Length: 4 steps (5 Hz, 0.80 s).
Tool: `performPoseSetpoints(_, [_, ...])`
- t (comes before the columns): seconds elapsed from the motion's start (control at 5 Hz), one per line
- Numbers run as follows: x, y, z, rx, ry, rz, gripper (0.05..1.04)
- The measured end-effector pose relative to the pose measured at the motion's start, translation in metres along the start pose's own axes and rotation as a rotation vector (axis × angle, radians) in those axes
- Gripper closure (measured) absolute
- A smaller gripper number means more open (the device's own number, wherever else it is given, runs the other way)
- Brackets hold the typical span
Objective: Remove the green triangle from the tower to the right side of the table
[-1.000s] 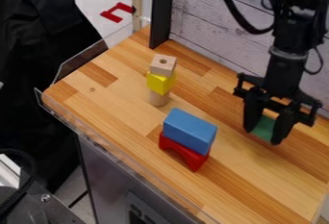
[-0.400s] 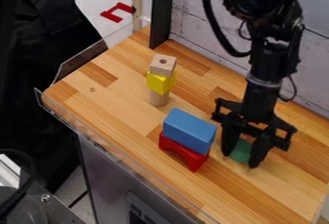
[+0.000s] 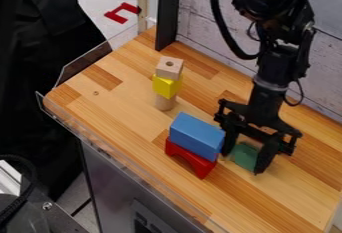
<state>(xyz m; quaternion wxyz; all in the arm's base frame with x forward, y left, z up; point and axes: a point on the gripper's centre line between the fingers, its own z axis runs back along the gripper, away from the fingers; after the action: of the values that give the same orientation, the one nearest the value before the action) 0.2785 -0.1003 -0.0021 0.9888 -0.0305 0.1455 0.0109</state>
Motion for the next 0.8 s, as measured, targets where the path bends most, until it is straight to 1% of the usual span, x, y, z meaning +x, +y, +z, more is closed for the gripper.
performPoseSetpoints(0.2, [0.006,-0.002,0.009,0.027,-0.036,-0.001,0.083])
performPoseSetpoints(0.4, [0.016,-0.011,0.039,0.035,-0.130,-0.027,0.083])
performPoseSetpoints(0.6, [0.020,-0.012,0.075,0.032,-0.240,-0.019,0.083])
performPoseSetpoints(0.8, [0.016,-0.001,0.103,0.008,-0.296,0.020,0.083])
